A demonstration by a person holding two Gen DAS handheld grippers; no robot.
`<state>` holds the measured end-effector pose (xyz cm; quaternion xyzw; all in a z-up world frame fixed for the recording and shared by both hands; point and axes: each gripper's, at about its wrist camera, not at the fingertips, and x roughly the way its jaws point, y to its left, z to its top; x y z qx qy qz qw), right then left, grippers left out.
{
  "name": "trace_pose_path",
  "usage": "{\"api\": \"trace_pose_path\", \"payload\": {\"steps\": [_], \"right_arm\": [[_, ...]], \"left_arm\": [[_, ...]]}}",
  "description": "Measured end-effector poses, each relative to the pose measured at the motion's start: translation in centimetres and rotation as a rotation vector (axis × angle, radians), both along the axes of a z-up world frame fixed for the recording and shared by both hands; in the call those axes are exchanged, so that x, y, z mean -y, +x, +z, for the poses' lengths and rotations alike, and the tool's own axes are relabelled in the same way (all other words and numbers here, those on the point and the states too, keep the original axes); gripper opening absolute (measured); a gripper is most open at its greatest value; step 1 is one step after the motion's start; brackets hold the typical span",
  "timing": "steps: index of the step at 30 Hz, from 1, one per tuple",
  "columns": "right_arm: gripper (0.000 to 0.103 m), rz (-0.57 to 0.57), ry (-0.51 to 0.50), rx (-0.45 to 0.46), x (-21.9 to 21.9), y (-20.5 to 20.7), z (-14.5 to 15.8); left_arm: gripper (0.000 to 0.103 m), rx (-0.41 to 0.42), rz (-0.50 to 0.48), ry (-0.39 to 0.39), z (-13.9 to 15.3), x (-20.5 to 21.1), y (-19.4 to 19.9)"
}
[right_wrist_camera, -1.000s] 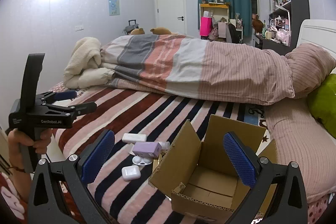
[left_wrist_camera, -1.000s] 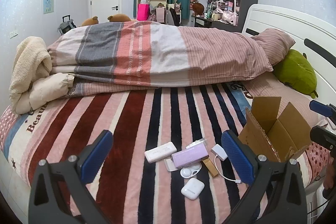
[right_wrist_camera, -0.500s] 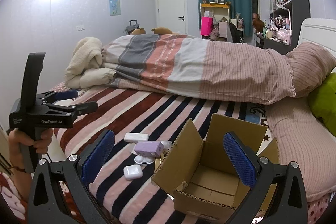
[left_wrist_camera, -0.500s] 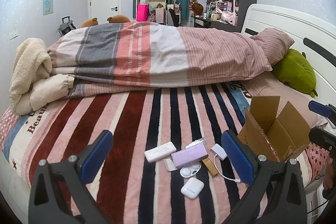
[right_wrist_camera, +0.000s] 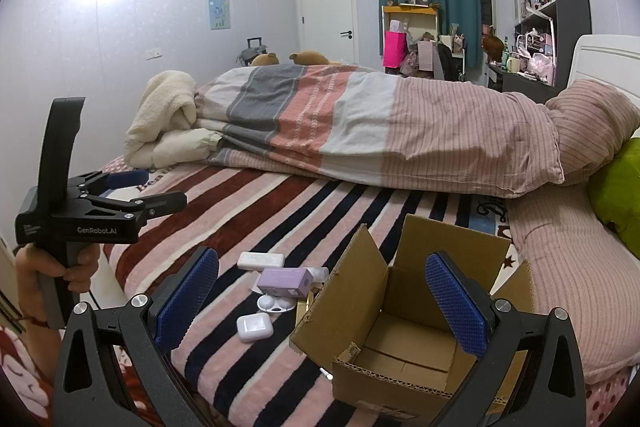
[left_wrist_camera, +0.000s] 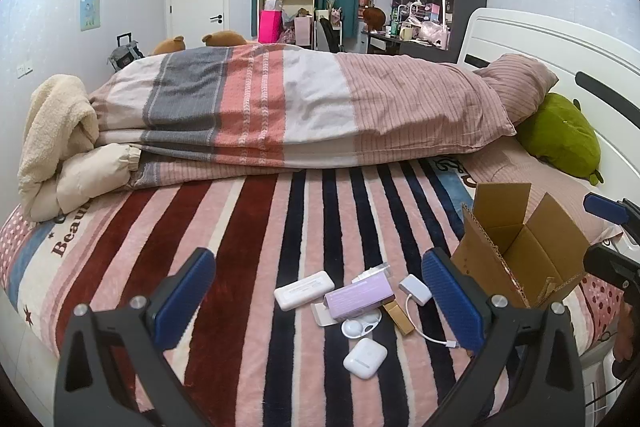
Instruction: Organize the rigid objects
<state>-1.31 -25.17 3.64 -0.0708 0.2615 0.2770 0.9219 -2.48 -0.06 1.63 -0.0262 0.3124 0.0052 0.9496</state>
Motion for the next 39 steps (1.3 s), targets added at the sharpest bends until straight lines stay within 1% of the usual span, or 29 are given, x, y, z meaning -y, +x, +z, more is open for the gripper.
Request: {"api": "trace_pose_path", "payload": {"steps": [3, 5, 6, 7, 8, 9, 10, 12, 14, 15, 17, 19, 23, 25, 27, 29, 30, 31, 33, 34, 36, 38, 39], "right_arm": [[0.103, 0.010, -0.002, 0.007, -0.7, -0.7, -0.2], [0.102, 0.027, -0.003, 0.027, -1.7, -1.5, -0.5], [0.095, 0.039, -0.006, 0.037, -2.3, -1.9, -0.5], [0.086, 0.052, -0.011, 0.047, -2.8, -2.2, -0.6], [0.080, 0.069, -0.012, 0.051, -3.4, -2.5, -0.8], [0.072, 0.092, -0.009, 0.049, -4.2, -2.7, -1.0], [0.068, 0.133, -0.007, 0.037, -5.5, -3.1, -1.7], [0.067, 0.197, 0.001, 0.006, -7.3, -3.2, -3.0], [0.064, 0.251, -0.006, -0.051, -9.7, -3.3, -5.7], [0.061, 0.267, -0.015, -0.090, -10.8, -3.1, -7.3], [0.060, 0.272, -0.023, -0.165, -12.0, -2.5, -10.3], [0.060, 0.249, -0.050, -0.234, -12.9, -1.6, -13.8], [0.061, 0.188, -0.150, -0.279, -13.6, 0.6, -19.2], [0.062, 0.192, -0.193, -0.303, -14.1, 1.6, -21.3], [0.062, 0.194, -0.227, -0.330, -14.5, 2.8, -23.2], [0.061, 0.204, -0.235, -0.328, -14.2, 3.3, -23.9], [0.053, 0.213, -0.232, -0.319, -14.1, 3.3, -23.8], [0.050, 0.216, -0.233, -0.318, -14.1, 3.4, -23.7], [0.050, 0.232, -0.223, -0.306, -14.3, 3.2, -23.2], [0.050, 0.246, -0.213, -0.290, -14.3, 2.9, -22.4], [0.050, 0.258, -0.205, -0.257, -14.6, 2.8, -21.2], [0.050, 0.277, -0.179, -0.206, -14.7, 2.3, -18.8], [0.050, 0.275, -0.158, -0.176, -14.6, 2.1, -17.4]], "left_arm": [[0.102, -0.001, -0.002, -0.003, 0.0, 0.1, 0.0], [0.102, -0.002, -0.013, -0.024, 0.0, -0.2, -0.1], [0.102, -0.002, -0.020, -0.035, -0.1, -0.5, -0.1], [0.102, 0.001, -0.029, -0.047, -0.3, -0.9, -0.1], [0.102, 0.004, -0.038, -0.057, -0.6, -1.3, 0.0], [0.102, 0.000, -0.043, -0.065, -1.1, -1.9, 0.1], [0.102, -0.008, -0.046, -0.071, -1.6, -2.4, 0.3], [0.102, -0.028, -0.054, -0.092, -3.3, -3.7, 1.0], [0.102, -0.041, -0.040, -0.107, -5.1, -4.9, 1.5], [0.102, -0.038, -0.026, -0.113, -6.2, -5.5, 1.6], [0.102, -0.044, -0.016, -0.120, -8.1, -6.4, 1.8], [0.102, -0.085, -0.021, -0.096, -10.0, -6.9, 2.2], [0.102, -0.162, -0.023, -0.018, -13.5, -7.7, 2.8], [0.102, -0.208, -0.044, -0.027, -14.8, -8.1, 3.0], [0.102, -0.222, -0.084, -0.077, -15.7, -8.4, 2.9], [0.102, -0.229, -0.131, -0.113, -16.3, -8.4, 2.8], [0.102, -0.228, -0.162, -0.126, -16.4, -8.2, 2.8], [0.102, -0.227, -0.197, -0.141, -16.3, -8.0, 2.8], [0.102, -0.229, -0.282, -0.184, -15.8, -7.5, 3.1], [0.102, -0.238, -0.322, -0.200, -15.3, -7.0, 3.4], [0.101, -0.238, -0.395, -0.202, -13.9, -5.7, 3.7], [0.094, -0.234, -0.472, -0.214, -12.0, -4.4, 4.0], [0.086, -0.233, -0.508, -0.225, -11.1, -3.4, 4.2]]}}
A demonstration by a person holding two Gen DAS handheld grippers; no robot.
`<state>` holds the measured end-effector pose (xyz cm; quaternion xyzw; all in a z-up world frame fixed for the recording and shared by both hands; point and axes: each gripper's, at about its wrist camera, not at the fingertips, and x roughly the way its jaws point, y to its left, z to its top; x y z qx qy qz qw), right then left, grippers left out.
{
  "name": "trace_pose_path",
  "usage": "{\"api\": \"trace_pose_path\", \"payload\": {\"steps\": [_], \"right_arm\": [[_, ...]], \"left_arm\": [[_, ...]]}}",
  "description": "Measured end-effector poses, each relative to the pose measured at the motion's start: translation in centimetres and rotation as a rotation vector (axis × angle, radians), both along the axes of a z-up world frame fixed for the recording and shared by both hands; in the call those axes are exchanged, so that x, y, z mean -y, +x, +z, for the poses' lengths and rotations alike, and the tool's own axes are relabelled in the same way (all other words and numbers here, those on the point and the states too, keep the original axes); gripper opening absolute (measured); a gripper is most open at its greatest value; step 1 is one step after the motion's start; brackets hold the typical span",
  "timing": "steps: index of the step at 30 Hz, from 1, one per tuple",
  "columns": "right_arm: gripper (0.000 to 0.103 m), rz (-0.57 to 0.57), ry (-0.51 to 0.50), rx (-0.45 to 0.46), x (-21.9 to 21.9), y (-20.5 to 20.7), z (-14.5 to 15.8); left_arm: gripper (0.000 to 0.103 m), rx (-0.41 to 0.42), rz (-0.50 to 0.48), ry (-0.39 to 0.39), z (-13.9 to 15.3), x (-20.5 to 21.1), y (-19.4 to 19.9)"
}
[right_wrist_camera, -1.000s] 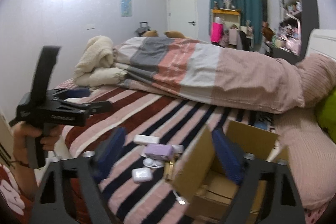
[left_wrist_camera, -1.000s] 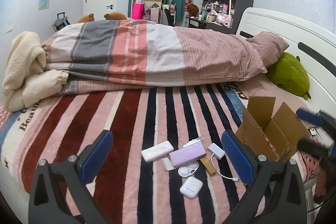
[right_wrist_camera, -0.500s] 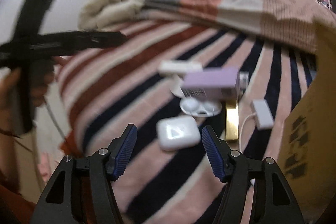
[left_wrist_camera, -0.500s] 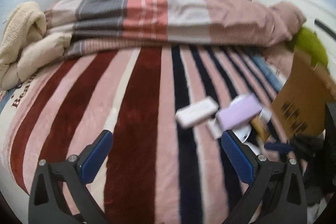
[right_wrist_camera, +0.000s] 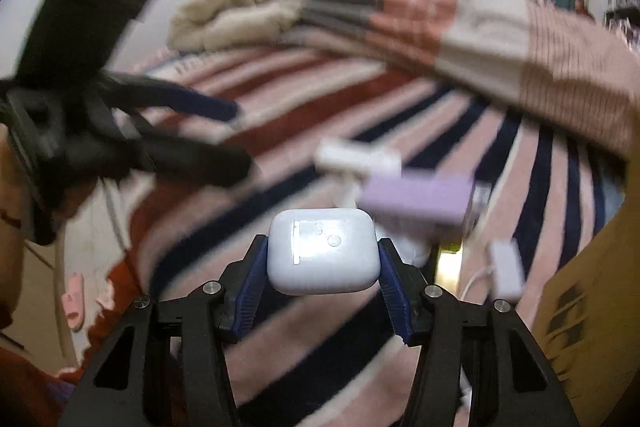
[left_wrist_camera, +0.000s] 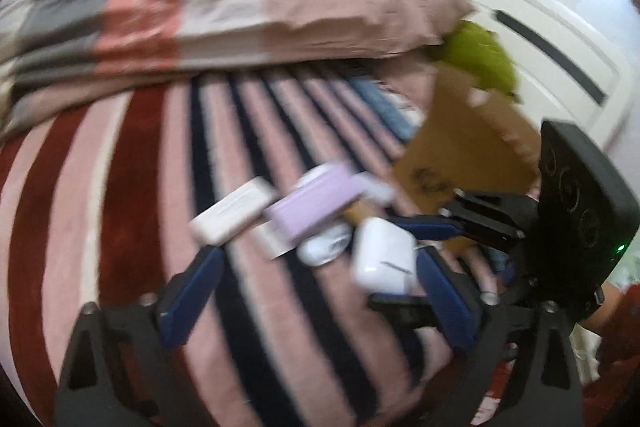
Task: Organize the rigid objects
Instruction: 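Grasp the white earbud case with the right gripper, then carry the earbud case into the cardboard box and open the right gripper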
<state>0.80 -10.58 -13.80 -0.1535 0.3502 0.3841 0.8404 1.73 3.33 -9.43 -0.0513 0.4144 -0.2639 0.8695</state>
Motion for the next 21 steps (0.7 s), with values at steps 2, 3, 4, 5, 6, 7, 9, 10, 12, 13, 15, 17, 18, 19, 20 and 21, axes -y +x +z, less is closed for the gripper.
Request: {"api": "trace_pose_path", "payload": {"steps": [2, 3, 4, 5, 6, 7, 9, 10, 12, 13, 15, 17, 18, 19, 20, 21], "right_arm": [[0.050, 0.005, 0.038, 0.039, 0.3, -0.5, 2.9], [0.050, 0.004, 0.050, 0.062, 0.5, -0.7, 4.3], [0.050, -0.005, 0.056, 0.099, 0.9, -0.8, 5.9], [0.050, -0.018, 0.053, 0.123, 1.0, -0.8, 6.8], [0.050, -0.036, 0.049, 0.149, 1.4, -0.9, 7.9], [0.050, -0.062, 0.050, 0.170, 2.3, -0.8, 9.0], [0.050, -0.101, 0.051, 0.187, 3.5, -0.3, 10.2], [0.050, -0.125, 0.053, 0.192, 4.6, 0.0, 10.8], [0.050, -0.176, 0.051, 0.187, 6.8, 0.6, 11.5], [0.050, -0.207, 0.046, 0.177, 8.2, 1.2, 11.7], [0.050, -0.266, 0.035, 0.146, 10.9, 2.1, 11.6], [0.050, -0.332, 0.006, 0.077, 13.8, 3.6, 11.3], [0.050, -0.355, -0.006, 0.046, 14.8, 4.0, 11.0], [0.050, -0.381, -0.026, -0.004, 16.0, 4.9, 10.7], [0.050, -0.401, -0.048, -0.049, 17.0, 5.7, 10.3], [0.050, -0.413, -0.064, -0.076, 17.6, 6.1, 9.8]], "left_arm": [[0.072, -0.004, -0.069, -0.033, 2.1, 1.7, 0.7], [0.063, 0.005, -0.096, -0.042, 3.1, 2.6, 0.9], [0.054, 0.012, -0.129, -0.058, 4.3, 3.7, 1.2], [0.050, 0.015, -0.151, -0.069, 5.1, 4.5, 1.5], [0.040, 0.017, -0.182, -0.082, 6.0, 5.6, 1.8], [0.036, 0.016, -0.209, -0.091, 6.7, 6.7, 2.1], [0.036, 0.028, -0.252, -0.059, 8.0, 9.3, 2.9], [0.036, 0.026, -0.274, -0.045, 8.4, 10.8, 3.5], [0.036, -0.003, -0.321, -0.028, 8.9, 14.2, 4.9], [0.037, -0.018, -0.342, -0.019, 8.9, 15.6, 5.5], [0.037, -0.070, -0.392, 0.012, 8.4, 19.2, 7.7], [0.037, -0.139, -0.439, 0.045, 7.4, 22.3, 9.6], [0.037, -0.171, -0.456, 0.061, 6.9, 23.5, 10.4], [0.037, -0.207, -0.468, 0.073, 6.3, 24.6, 11.1], [0.037, -0.242, -0.476, 0.086, 5.6, 25.6, 11.8], [0.037, -0.270, -0.480, 0.093, 5.0, 26.2, 12.1]]}}
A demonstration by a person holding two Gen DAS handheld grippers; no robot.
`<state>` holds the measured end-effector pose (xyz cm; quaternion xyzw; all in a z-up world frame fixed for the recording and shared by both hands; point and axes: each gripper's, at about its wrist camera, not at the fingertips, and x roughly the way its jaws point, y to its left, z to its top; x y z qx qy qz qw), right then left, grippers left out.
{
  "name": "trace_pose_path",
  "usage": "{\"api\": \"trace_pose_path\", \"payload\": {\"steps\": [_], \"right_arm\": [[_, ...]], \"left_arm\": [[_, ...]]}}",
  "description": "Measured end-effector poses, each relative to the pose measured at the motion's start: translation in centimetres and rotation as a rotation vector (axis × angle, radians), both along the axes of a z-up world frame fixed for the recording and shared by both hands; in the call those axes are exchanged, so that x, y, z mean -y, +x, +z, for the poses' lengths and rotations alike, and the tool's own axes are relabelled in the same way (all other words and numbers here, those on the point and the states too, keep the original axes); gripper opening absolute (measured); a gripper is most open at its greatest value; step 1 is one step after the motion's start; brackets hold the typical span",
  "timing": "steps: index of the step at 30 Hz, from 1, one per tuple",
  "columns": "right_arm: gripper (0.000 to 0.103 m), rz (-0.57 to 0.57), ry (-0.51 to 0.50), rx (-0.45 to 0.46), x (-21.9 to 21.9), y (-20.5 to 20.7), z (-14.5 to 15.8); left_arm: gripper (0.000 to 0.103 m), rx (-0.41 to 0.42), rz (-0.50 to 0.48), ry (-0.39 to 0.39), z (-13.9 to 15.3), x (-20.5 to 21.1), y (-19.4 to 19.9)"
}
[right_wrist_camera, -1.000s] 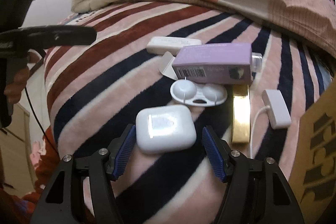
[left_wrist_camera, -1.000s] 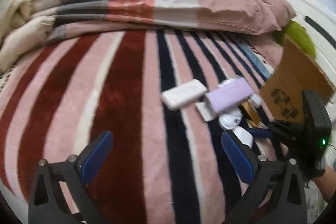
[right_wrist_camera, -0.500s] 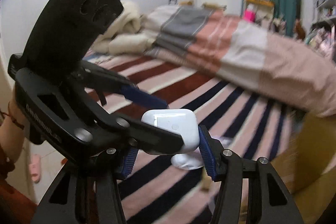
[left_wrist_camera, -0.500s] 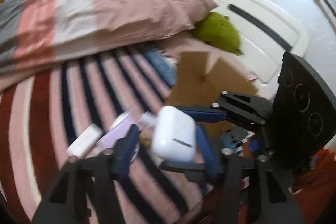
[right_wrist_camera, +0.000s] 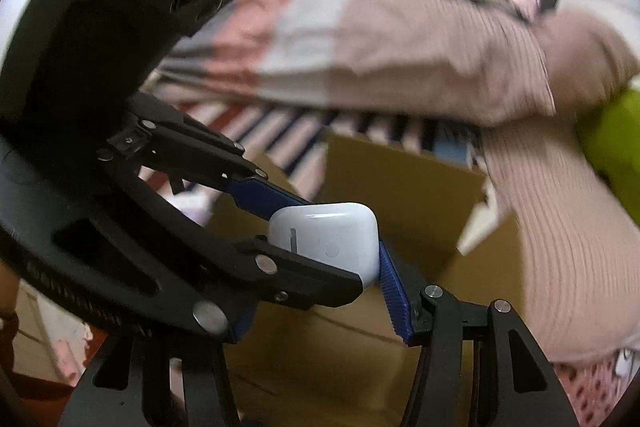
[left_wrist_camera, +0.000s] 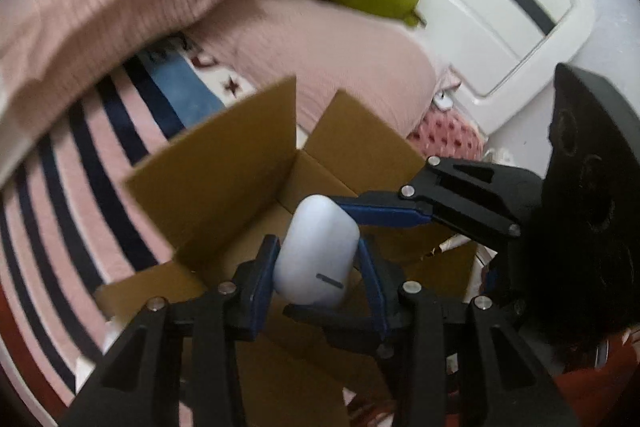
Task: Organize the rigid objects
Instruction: 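Carry the earbud case into the cardboard box and open the right gripper, then grasp the lilac box with the right gripper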
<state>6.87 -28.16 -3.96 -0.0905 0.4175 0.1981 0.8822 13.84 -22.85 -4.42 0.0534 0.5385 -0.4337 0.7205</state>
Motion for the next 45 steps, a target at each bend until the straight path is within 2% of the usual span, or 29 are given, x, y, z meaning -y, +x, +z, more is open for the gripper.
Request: {"api": "trace_pose_path", "payload": {"steps": [3, 4, 7, 8, 10, 11, 14, 17, 20, 23, 27, 31, 34, 36, 40, 45], "right_arm": [[0.050, -0.030, -0.052, -0.086, 0.7, 1.1, -1.4], [0.050, -0.044, -0.069, -0.105, 0.9, 1.2, -1.7], [0.051, -0.063, -0.092, -0.129, 0.4, 0.5, -2.3], [0.052, -0.061, -0.089, -0.117, 0.3, 0.0, -2.0], [0.066, -0.050, -0.078, -0.077, -0.2, -1.6, -1.2], [0.069, -0.040, -0.072, -0.050, -0.8, -2.0, -0.6], [0.070, 0.045, -0.014, 0.023, -4.3, -3.7, 1.6], [0.073, 0.172, 0.061, 0.044, -8.7, -5.1, 2.8], [0.079, 0.309, 0.068, 0.029, -14.4, -5.8, 2.2], [0.079, 0.369, -0.024, 0.004, -18.8, -5.5, -0.4], [0.079, 0.337, -0.105, -0.079, -21.2, -2.6, -5.6], [0.079, 0.260, -0.228, -0.064, -22.0, 0.6, -9.9], [0.079, 0.236, -0.263, -0.058, -21.6, 2.4, -12.1], [0.079, 0.227, -0.267, -0.066, -21.6, 3.3, -13.2], [0.079, 0.229, -0.201, -0.096, -21.0, 4.2, -13.5], [0.079, 0.226, -0.130, -0.193, -20.1, 3.2, -13.4]], "left_arm": [[0.041, -0.010, 0.000, 0.026, -0.6, 0.8, 0.0], [0.049, 0.004, 0.006, 0.037, -0.4, 0.6, -0.3], [0.062, 0.080, 0.035, 0.042, 1.1, -1.2, -0.8], [0.064, 0.111, 0.059, 0.028, 2.0, -2.7, -1.1], [0.077, 0.162, 0.133, -0.011, 3.7, -6.3, -1.5], [0.079, 0.200, 0.189, -0.023, 4.5, -8.7, -1.9], [0.081, 0.325, 0.334, 0.010, 5.7, -14.8, -3.7], [0.082, 0.399, 0.460, 0.051, 5.1, -20.6, -5.6], [0.082, 0.397, 0.558, 0.060, 2.5, -25.9, -7.0], [0.082, 0.380, 0.611, 0.055, -0.4, -29.4, -8.4], [0.082, 0.350, 0.654, 0.038, -4.3, -31.9, -10.0], [0.082, 0.315, 0.682, 0.003, -6.9, -33.5, -11.1], [0.082, 0.291, 0.690, -0.018, -7.6, -33.5, -11.1], [0.082, 0.282, 0.693, -0.025, -7.8, -33.8, -11.0], [0.082, 0.281, 0.695, -0.032, -7.9, -33.9, -11.1], [0.082, 0.281, 0.688, -0.042, -7.9, -34.0, -11.5]]}}
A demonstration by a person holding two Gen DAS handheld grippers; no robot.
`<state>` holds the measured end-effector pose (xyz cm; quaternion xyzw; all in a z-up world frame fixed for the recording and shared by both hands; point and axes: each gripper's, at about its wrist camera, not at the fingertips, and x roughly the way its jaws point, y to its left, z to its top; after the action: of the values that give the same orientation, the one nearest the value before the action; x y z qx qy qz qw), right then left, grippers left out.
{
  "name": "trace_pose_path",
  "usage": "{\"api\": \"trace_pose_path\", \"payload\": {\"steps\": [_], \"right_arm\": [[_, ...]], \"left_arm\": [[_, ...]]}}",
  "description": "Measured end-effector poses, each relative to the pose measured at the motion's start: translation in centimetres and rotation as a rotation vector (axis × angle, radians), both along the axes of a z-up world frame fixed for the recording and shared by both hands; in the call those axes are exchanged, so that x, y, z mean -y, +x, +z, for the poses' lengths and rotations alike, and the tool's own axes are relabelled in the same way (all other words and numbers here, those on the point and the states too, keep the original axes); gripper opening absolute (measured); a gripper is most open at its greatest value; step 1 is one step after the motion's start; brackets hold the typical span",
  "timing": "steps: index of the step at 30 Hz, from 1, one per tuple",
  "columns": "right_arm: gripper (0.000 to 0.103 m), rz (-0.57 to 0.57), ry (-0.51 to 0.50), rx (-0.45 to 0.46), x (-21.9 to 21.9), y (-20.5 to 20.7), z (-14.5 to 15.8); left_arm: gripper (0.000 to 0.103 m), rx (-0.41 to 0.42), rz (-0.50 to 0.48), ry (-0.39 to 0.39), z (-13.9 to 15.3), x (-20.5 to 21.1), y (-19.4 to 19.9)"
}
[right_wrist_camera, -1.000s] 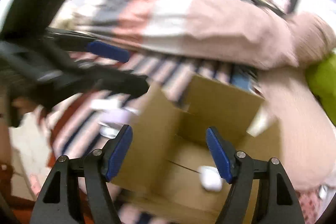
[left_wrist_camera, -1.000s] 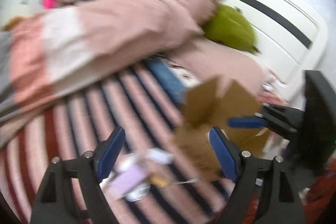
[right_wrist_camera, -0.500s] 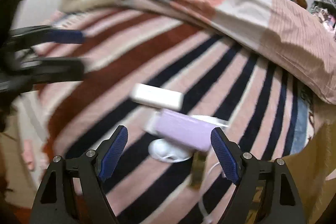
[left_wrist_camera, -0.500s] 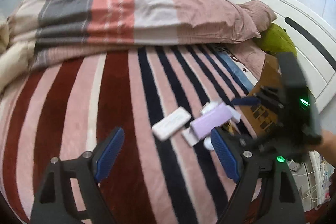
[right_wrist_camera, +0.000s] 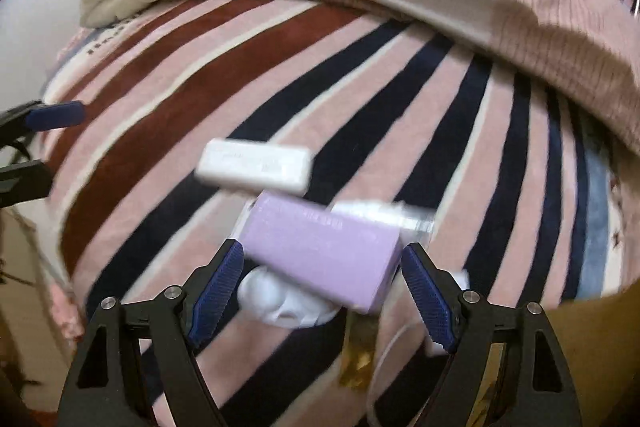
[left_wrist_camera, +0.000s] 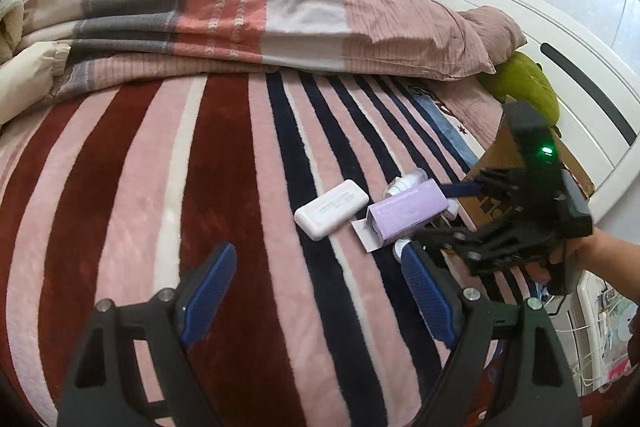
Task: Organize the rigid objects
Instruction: 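Grasp the lilac box with the right gripper, then lower the lilac box into the cardboard box and open the right gripper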
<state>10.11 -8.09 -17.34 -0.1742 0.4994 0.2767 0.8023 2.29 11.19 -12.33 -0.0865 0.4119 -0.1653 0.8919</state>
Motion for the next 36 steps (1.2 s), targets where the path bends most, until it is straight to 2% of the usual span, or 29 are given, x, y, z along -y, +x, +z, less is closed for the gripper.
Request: {"api": "trace_pose_path", "payload": {"steps": [3, 8, 11, 16, 17, 20, 21, 22, 25, 27, 32, 34, 36], "right_arm": [[0.079, 0.024, 0.023, -0.027, 0.4, -1.2, 0.4], [0.079, 0.005, -0.059, 0.111, -0.7, -0.8, 0.5], [0.079, 0.040, -0.057, 0.105, -1.4, 0.2, -0.4], [0.078, 0.082, -0.041, 0.026, -1.2, -0.5, -1.0], [0.076, 0.091, -0.025, 0.007, -1.0, -0.9, -0.7], [0.060, 0.107, -0.004, -0.045, -1.0, -1.9, -0.4], [0.045, 0.109, -0.014, -0.063, -1.1, -2.0, -0.5], [0.038, 0.116, -0.030, -0.086, -1.4, -2.2, -0.7], [0.034, 0.150, -0.051, -0.116, -2.1, -2.8, -1.4], [0.034, 0.176, -0.057, -0.098, -2.9, -3.1, -1.6], [0.034, 0.162, -0.051, -0.084, -4.1, -2.7, -2.3], [0.033, 0.163, -0.074, -0.041, -4.3, -3.2, -2.1], [0.033, 0.175, -0.050, -0.010, -4.3, -4.0, -1.0]], "left_arm": [[0.082, -0.003, 0.008, -0.004, 0.0, -0.1, 0.0], [0.082, 0.007, 0.005, -0.007, 0.4, 0.1, -0.4], [0.082, 0.005, 0.011, 0.002, 0.4, 0.0, -0.7], [0.082, -0.001, 0.020, 0.010, 0.1, -0.5, -0.8], [0.082, -0.002, 0.023, 0.006, 0.1, -0.5, -0.7], [0.082, 0.000, 0.020, -0.003, 0.2, -0.4, -0.6], [0.082, 0.000, 0.018, -0.005, 0.2, -0.4, -0.6], [0.082, 0.000, 0.015, -0.006, 0.2, -0.3, -0.7], [0.082, 0.001, 0.017, 0.002, 0.3, -0.2, -0.9], [0.082, -0.003, 0.021, 0.001, 0.2, -0.3, -1.0], [0.082, -0.016, 0.018, 0.000, 0.1, -0.1, -1.2], [0.082, -0.018, 0.007, -0.007, 0.1, 0.1, -1.2], [0.082, -0.017, -0.011, -0.029, 0.5, 0.5, -1.0]]}}
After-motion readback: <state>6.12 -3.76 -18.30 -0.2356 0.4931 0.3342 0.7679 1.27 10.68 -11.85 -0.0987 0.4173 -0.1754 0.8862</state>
